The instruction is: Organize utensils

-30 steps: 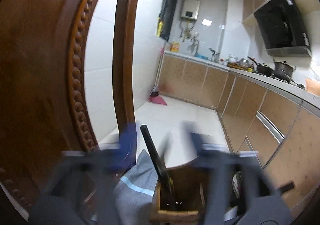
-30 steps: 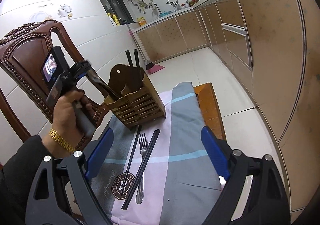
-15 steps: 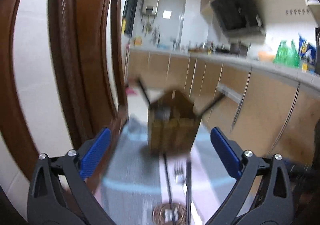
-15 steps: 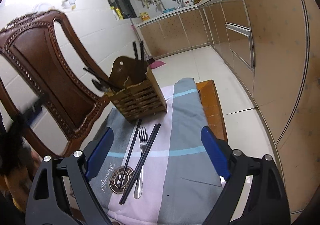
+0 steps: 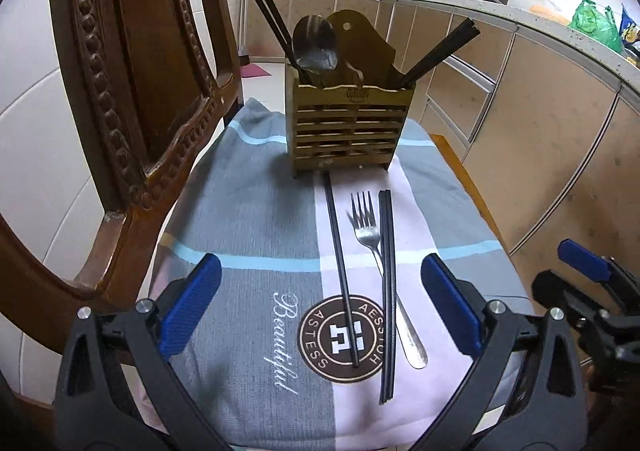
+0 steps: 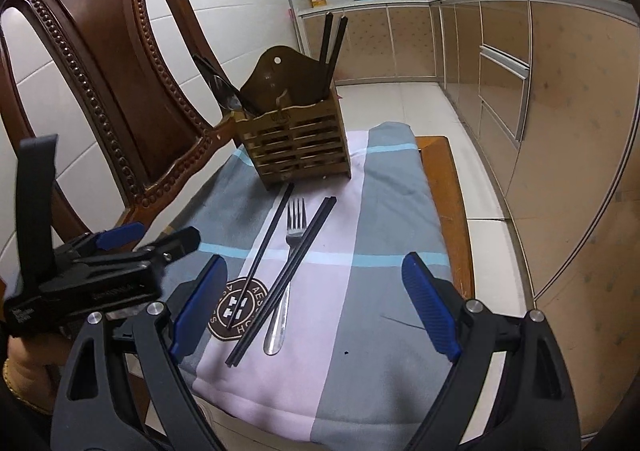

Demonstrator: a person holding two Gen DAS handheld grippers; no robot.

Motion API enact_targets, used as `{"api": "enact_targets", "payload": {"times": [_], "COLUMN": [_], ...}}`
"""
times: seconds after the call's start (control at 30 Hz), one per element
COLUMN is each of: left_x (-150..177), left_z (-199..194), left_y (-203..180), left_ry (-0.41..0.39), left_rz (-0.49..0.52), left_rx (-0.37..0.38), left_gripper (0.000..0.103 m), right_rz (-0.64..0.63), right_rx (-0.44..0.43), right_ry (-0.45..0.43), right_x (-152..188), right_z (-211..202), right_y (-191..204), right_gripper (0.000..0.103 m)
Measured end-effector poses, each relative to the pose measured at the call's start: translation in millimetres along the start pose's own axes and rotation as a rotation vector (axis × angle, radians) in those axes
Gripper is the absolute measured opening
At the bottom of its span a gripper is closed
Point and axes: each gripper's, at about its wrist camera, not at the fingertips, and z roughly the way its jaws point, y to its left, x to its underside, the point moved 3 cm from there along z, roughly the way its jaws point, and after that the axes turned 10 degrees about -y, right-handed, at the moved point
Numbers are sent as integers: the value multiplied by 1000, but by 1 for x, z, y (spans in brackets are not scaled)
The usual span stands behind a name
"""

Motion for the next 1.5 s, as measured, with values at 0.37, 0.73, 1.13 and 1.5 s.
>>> {"api": "enact_targets", "payload": {"times": [0.37,0.73,1.13,1.5], "left_x": [21,39,50,59], "left_z": [32,104,87,44], "left_y": [9,-13,-7,-5], "left_ry": [109,259,294,243], "left_rz": [49,80,20,39], "left_rx": [-46,-14,2,-7], "left_gripper": [96,36,5,52], "right_rz": [-11,2,8,-13], "right_rx": [12,-5,-18,-39], "right_ry": [22,33,52,49], "right_x": [3,2,3,1], "right_z": [10,13,12,10], "right_y": [1,3,-1,12], "right_gripper": [87,87,87,87]}}
